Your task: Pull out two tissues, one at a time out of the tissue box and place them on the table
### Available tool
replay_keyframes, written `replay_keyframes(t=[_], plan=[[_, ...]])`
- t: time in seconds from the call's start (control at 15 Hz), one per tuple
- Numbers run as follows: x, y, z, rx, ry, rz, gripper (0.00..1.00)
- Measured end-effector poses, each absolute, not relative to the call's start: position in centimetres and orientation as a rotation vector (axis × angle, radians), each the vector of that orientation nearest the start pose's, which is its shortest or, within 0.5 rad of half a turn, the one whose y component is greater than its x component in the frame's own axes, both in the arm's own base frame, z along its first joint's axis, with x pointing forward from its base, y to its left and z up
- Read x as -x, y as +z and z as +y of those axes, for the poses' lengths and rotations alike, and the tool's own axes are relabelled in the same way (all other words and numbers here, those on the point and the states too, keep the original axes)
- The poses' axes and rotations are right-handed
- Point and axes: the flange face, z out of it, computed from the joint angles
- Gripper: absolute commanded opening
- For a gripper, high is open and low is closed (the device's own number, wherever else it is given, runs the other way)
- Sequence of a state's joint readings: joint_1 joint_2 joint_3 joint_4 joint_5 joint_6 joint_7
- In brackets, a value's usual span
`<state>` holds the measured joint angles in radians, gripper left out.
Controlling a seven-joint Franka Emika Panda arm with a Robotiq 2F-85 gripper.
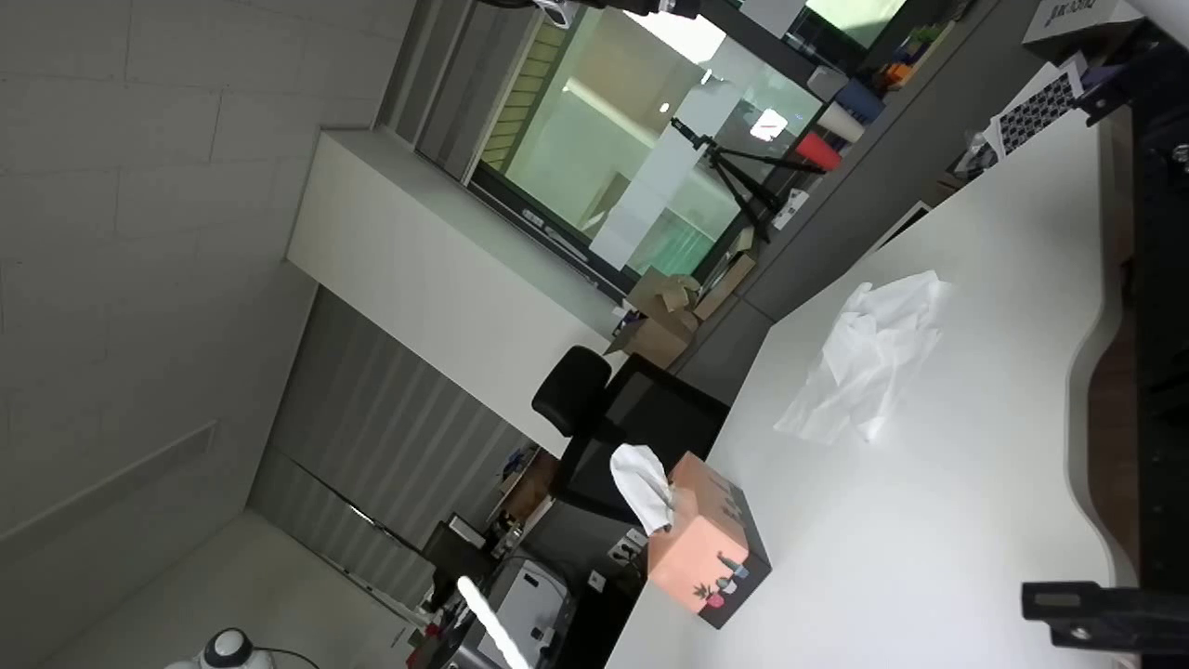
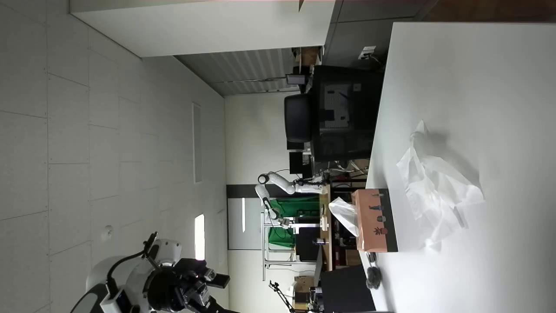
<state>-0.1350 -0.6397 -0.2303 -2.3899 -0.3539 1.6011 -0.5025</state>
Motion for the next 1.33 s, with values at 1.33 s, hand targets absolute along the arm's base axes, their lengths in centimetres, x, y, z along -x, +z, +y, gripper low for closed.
replay_keyframes(t=[1.33], plan=[[-48.0,40.4,-11.3,3.205,0.045,-0.021,1.00]])
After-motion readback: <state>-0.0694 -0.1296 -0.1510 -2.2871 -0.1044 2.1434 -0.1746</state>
